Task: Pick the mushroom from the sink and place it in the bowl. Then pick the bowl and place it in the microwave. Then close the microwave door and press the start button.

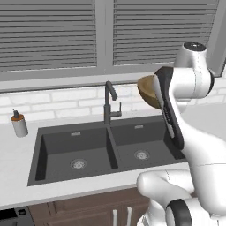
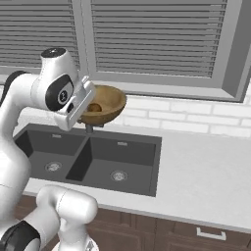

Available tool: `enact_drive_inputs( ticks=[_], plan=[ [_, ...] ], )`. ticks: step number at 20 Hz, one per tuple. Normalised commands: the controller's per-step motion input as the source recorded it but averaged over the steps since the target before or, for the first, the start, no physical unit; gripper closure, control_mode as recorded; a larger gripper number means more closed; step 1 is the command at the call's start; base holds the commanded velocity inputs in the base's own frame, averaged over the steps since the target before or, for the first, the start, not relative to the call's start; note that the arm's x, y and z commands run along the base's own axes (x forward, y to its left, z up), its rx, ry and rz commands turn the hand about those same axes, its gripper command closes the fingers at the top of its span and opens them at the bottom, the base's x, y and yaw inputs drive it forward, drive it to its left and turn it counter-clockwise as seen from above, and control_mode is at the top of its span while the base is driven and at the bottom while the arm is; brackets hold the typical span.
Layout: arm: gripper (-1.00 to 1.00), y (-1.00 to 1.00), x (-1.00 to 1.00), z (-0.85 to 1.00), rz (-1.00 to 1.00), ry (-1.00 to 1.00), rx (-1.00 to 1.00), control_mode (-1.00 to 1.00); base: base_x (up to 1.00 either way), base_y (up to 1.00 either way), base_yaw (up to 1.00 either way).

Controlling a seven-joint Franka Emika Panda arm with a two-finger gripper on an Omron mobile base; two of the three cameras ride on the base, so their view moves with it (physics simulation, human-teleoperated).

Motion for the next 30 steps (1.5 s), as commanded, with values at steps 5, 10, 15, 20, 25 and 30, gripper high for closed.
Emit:
enact_drive_inputs(
  ticks=[5, 10, 15, 20, 25, 30],
  plan=[
    [1.0, 0.0, -0.01, 0.25, 0.0, -0.12, 0.01, -1.0, 0.0, 0.0, 0.0],
    [1.0, 0.0, -0.07, 0.34, 0.0, -0.06, 0.02, -1.0, 0.0, 0.0, 0.0],
    [1.0, 0.04, -0.24, 0.19, 0.0, -0.09, 0.02, -1.0, 0.0, 0.0, 0.0],
    [1.0, 0.26, -0.43, 0.12, 0.0, -0.04, 0.0, -1.0, 0.0, 0.0, 0.0],
    [1.0, 0.45, -0.49, 0.18, 0.0, -0.06, 0.0, -1.0, 0.0, 0.0, 0.0],
    [1.0, 0.2, -0.37, 0.09, 0.0, -0.03, 0.0, -1.0, 0.0, 0.0, 0.0]
  ],
)
